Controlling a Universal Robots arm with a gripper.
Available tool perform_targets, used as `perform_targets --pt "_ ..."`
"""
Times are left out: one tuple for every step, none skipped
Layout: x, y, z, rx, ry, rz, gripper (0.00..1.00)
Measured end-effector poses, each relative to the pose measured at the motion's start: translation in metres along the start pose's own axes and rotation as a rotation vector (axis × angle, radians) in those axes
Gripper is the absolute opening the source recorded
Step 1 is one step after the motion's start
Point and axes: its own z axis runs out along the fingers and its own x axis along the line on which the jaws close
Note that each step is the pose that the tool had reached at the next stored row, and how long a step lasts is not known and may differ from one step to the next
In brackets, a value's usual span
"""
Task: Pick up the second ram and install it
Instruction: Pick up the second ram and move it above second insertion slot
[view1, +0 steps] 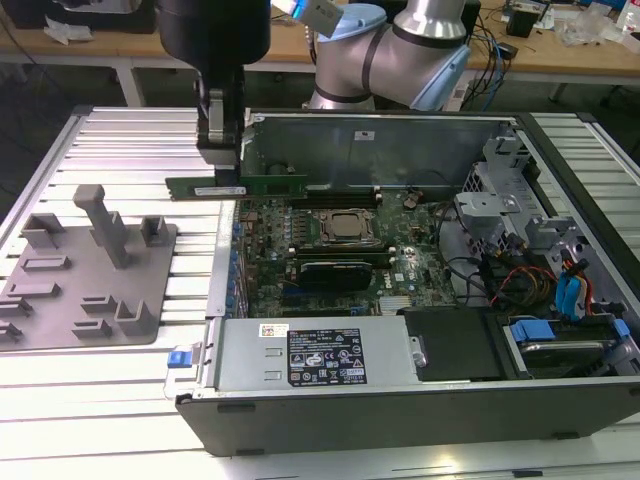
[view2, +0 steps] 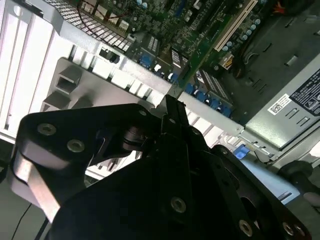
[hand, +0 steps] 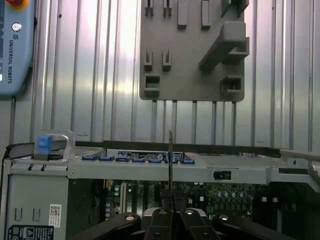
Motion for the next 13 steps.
perform_targets --pt "0.0001 -0.0024 -0.0001 0.0000 -0.0001 0.000 0.09" --pt "0.0002 -0.0053 -0.0003 0.0000 0.0000 0.000 0.09" --pt "0.0003 -0.0079 -0.0004 0.0000 0.0000 0.000 0.09" --pt "0.0004 -0.0104 -0.0005 0.0000 0.0000 0.000 0.09" --pt "0.0005 -0.0126 -0.0006 0.0000 0.0000 0.000 0.09" --pt "0.0006 -0.0157 -0.0008 0.0000 0.0000 0.000 0.09" --pt "0.0007 -0.0187 -0.0009 0.0000 0.0000 0.000 0.09" --pt "0.0009 -0.0229 -0.0012 0.0000 0.0000 0.000 0.09" --pt "0.0011 -0.0287 -0.0015 0.0000 -0.0001 0.000 0.09" --pt "0.0013 -0.0319 -0.0016 0.0000 0.0000 0.000 0.09" --pt "0.0014 -0.0342 -0.0018 -0.0001 0.0000 0.000 0.09" --pt "0.0014 -0.0359 -0.0018 0.0000 0.0000 0.000 0.09" --pt "0.0016 -0.0390 -0.0020 0.0000 0.0000 0.000 0.09"
